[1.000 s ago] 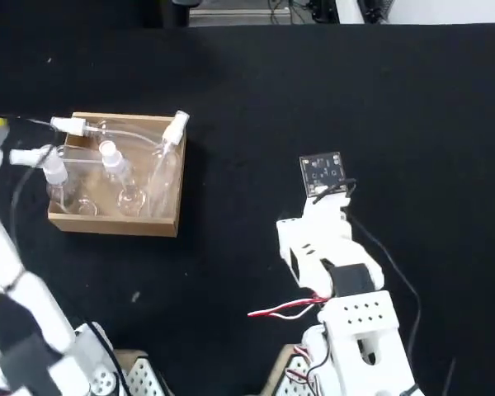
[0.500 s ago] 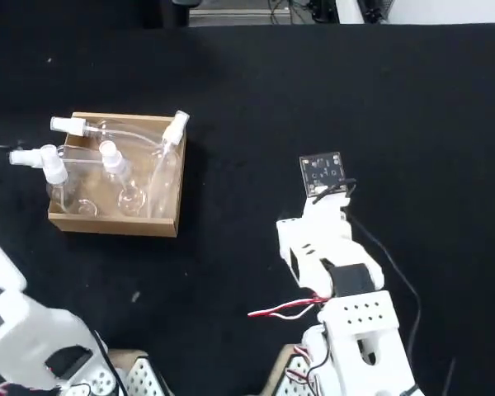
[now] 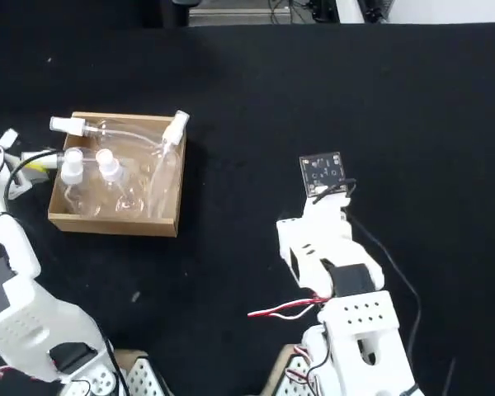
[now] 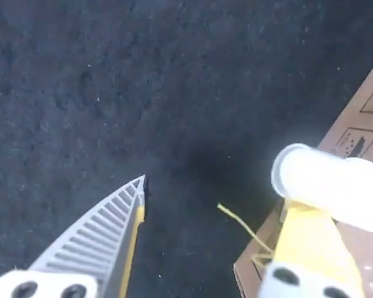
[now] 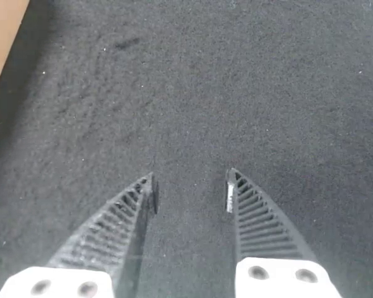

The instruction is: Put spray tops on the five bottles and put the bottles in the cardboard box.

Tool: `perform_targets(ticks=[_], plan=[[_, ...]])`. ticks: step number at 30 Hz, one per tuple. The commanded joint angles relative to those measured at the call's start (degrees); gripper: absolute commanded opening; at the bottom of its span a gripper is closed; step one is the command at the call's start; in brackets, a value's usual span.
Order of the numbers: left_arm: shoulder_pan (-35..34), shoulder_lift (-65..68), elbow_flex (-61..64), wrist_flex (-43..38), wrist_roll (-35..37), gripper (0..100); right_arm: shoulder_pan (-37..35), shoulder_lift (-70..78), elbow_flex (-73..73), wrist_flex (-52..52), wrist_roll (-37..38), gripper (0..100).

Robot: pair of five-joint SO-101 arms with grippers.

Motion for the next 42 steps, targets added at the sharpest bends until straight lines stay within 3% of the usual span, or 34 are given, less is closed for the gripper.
perform_targets(ticks=[1,12,21,30,35,42], plan=[[0.4,-4.0,-0.6,-1.1,-0.8,32,-0.8,-0.1,-0.2,-0.9,0.6,16.2],[0.8,-4.3,-1.2,-0.7,-0.5,32,-0.8,-0.1,-0.2,-0.9,0.6,16.2],[-0.7,-14.5,-1.1,2.8,-1.1,32,-0.8,-0.1,-0.2,-0.9,0.6,16.2],[-2.9,-16.2,1.6,3.4,-3.4,32,-0.8,-0.1,-0.3,-0.9,0.6,16.2],[-6.4,-16.2,1.8,4.5,-5.1,22,-0.8,-0.1,-0.5,-0.8,0.6,16.2],[-7.8,-25.3,-1.0,17.3,-5.9,7,-0.4,-0.2,-2.3,3.0,0.5,16.2]])
